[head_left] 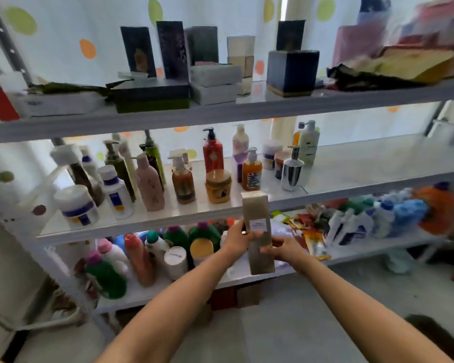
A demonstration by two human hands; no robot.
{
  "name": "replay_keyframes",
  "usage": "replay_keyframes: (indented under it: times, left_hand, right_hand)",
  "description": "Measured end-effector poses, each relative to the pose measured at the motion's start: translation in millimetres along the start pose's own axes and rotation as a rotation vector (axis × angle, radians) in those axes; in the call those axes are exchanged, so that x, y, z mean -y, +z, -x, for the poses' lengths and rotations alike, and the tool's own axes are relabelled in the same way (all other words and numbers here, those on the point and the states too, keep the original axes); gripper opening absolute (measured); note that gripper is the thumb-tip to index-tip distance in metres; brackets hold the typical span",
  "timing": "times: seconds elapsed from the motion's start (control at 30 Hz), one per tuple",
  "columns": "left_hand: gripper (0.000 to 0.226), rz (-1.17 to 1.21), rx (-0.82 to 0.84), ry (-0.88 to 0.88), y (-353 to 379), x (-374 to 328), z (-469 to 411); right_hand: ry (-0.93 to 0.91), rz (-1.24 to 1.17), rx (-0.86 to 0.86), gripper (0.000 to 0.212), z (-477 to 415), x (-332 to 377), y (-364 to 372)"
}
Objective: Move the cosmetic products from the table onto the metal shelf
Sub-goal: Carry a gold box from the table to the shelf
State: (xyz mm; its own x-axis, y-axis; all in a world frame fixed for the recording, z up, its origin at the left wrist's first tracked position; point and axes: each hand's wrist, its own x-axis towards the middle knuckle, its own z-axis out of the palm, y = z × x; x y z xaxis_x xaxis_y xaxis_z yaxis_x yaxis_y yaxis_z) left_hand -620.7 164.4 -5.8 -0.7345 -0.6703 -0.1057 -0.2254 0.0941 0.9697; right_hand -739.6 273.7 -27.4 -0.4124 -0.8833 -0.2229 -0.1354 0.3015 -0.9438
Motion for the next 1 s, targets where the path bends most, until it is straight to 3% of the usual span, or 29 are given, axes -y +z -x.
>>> replay_keyframes:
  times: [0.27,0.5,0.7,0.87,1.0]
  left_hand:
    - [0.036,-0.134,0.103,0.067,108.0,-33.5,-69.3]
    - [0.039,-0.118,0.144,0.196,177.6,-53.6,-158.9]
    - [0.045,-0.085,0.095,0.366,226.9,-78.6,-255.4]
    - [0.056,-0.061,0.069,0.392,251.8,-85.9,-313.6]
    - [0.058,-0.054,-0.012,0.319,257.4,-81.5,-348.4]
  right_hand:
    - [0.014,-0.017,-0.271,0.029,7.1,-20.8,-105.8]
    - [-0.019,-0.047,-0.449,0.038,-39.6,-29.7,-194.0]
    - [-0.057,0.109,-0.641,0.016,-113.5,-23.3,-270.4]
    - [-0.082,0.229,-0.672,0.01,-169.0,-30.9,-315.1]
    - [-0.077,0.258,-0.561,0.014,-209.5,-38.2,-337.6]
